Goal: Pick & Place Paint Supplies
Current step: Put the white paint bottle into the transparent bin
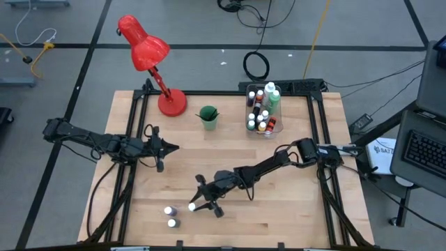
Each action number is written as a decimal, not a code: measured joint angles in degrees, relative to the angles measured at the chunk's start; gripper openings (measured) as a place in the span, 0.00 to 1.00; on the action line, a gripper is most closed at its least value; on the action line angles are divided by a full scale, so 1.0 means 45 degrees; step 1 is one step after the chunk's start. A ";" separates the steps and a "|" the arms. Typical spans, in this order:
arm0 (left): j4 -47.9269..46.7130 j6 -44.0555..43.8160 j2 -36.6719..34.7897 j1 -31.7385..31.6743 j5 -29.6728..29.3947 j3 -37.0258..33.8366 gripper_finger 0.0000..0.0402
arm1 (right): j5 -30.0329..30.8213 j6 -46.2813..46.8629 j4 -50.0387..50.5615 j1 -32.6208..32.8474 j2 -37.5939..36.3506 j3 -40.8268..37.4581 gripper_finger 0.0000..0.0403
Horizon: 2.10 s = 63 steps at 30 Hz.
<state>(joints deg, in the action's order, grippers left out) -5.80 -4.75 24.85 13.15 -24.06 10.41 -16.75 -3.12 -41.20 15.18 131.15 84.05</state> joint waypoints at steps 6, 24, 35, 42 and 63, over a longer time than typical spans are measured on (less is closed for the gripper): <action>0.0000 -0.0020 -0.0001 0.0000 0.0002 0.0000 0.06 | -0.0258 -0.0195 0.0153 -0.0179 0.0000 0.0000 0.25; -0.0244 -0.0390 0.0004 0.0000 0.0037 0.0000 0.06 | 0.2203 -0.3009 0.7529 -0.1950 -0.7178 -0.0018 0.25; -0.0384 -0.0414 0.0003 0.0000 0.0051 0.0000 0.06 | 0.4858 -0.2841 0.8789 -0.4018 -1.4466 -0.4974 0.25; -0.0337 -0.0378 0.0003 0.0000 0.0050 0.0000 0.06 | 0.6053 -0.2423 0.4393 -0.7107 -1.7881 -1.1151 0.25; -0.0183 -0.0341 -0.0001 0.0000 0.0017 0.0000 0.06 | 0.6726 -0.0081 0.1536 -1.0375 -1.8808 -1.6033 0.26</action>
<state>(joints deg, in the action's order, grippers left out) -6.63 -6.28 24.84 13.15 -23.99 10.41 13.52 -3.49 -34.29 -31.51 46.52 11.90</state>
